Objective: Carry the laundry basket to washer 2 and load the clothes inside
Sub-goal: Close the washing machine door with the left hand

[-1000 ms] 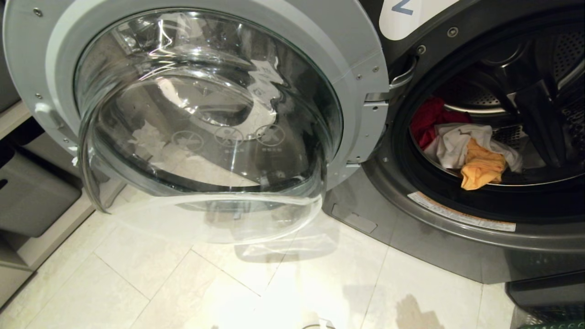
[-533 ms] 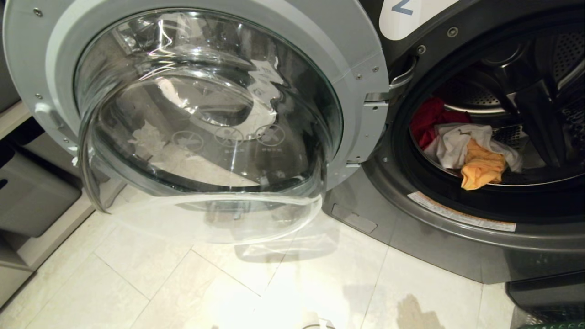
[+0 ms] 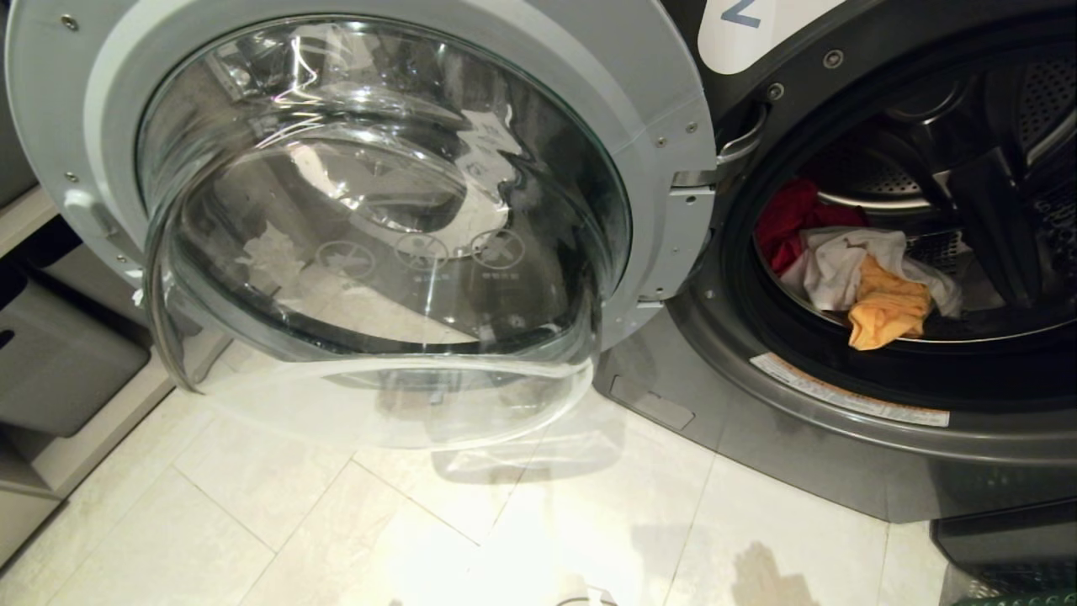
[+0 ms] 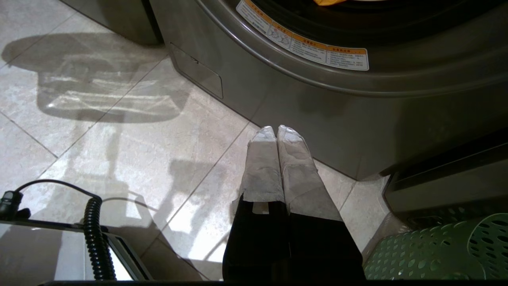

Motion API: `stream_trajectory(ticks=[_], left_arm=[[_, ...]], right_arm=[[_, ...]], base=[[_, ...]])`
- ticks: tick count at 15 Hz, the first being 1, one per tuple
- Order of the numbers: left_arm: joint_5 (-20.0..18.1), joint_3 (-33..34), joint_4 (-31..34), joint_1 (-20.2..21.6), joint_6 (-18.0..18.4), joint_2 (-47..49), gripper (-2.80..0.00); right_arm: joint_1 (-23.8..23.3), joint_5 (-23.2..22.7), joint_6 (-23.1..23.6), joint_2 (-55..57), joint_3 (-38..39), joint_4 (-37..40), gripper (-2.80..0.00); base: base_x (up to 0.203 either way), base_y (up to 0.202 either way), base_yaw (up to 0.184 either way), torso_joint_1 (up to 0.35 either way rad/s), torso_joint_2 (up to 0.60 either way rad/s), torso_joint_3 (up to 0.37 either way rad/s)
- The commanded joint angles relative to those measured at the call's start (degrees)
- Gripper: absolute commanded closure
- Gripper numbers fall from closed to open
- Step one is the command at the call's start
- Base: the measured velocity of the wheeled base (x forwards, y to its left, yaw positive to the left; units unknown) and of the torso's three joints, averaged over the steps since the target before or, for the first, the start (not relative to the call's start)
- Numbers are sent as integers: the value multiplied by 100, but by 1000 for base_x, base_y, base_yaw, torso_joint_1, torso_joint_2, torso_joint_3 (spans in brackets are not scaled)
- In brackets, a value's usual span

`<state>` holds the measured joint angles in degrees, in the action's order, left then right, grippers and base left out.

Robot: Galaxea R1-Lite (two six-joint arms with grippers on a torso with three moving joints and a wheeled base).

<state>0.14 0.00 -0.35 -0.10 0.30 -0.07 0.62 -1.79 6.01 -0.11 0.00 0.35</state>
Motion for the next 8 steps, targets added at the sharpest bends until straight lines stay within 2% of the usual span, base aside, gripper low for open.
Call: stream_trajectory(ticks=[1,5,8], left_arm=[[3,0,43,1,13,-1,0],[-7,-5,31,1,75,-1,0],[-14,-9,18,1,22,-1,0]], right_arm=[[-1,-5,5,11,0,0,0],[-1,-5,5,11,0,0,0],[7,-5,5,11,0,0,0]], base=[[0,0,0,0,0,0],[0,0,0,-1,1,10],[0,0,0,2,-2,152]])
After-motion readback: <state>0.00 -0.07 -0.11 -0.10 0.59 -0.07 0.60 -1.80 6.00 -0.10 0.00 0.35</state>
